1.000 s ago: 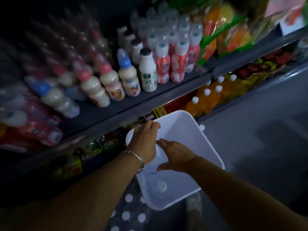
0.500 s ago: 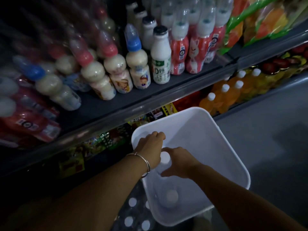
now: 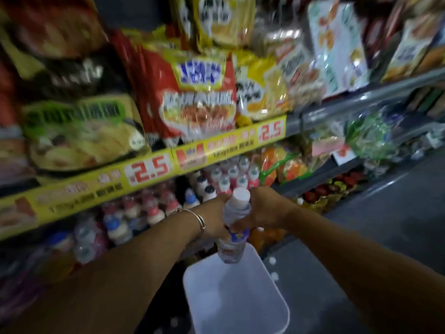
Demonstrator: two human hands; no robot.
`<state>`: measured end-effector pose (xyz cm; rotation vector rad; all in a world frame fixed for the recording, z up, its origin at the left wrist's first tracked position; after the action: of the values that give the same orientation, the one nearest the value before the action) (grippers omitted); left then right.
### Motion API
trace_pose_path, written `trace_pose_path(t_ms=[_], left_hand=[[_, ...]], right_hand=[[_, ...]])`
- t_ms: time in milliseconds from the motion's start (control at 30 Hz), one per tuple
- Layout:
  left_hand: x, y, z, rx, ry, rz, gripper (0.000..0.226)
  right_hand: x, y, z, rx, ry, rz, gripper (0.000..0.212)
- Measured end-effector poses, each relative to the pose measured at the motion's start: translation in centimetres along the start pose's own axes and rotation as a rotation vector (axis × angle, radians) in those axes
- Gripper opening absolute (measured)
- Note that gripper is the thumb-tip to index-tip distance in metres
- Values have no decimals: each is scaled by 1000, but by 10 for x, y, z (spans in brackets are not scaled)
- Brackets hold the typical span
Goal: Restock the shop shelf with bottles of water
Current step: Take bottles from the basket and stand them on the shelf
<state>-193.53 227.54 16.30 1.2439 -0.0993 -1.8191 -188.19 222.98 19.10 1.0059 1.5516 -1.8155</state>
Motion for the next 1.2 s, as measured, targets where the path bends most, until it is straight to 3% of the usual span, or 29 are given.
trace_pose_path(t_ms=[133,233,367,467,567,667,800,967,1200], left_hand=[[-74,71,62,140,5,55,76],[-129,124,115,267,45,141,57],[-204,181,172,399,138,311,58],[-258,214,208,468,233,379,59],[-307,244,241,524,322,429,76],[-354,270,266,538,437,431,90],[-402,303,281,567,496,463,85],[-451,337,275,572,634,422,51],[-490,353,218,436,838,372,55]], right_hand=[[-109,-64,15,-49,98,5,44],[-187,-116,31,-98,159,-13,19],[-281,-186,53,-181,270,-95,12],[-343,-226,60,-233,361,-124,30],[-401,-260,65,-320,473,-162,55],[-451,-291,70,-412,549,-180,45],[-513,-308,62,-465,646,-231,37],[-582,-307,37,-461,772,-179,44],[-641,-294,-9,-375,883,-25,57]])
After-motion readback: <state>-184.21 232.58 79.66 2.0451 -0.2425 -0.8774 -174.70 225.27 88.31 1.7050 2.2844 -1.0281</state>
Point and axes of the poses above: each hand's wrist, its own z-axis away from the middle knuckle, its own x-axis out of the palm, y = z × x, the point moved 10 cm from there along -z, towards the middle knuckle, and after that the axes turned 12 degrees about -x, right-handed, at the moved point
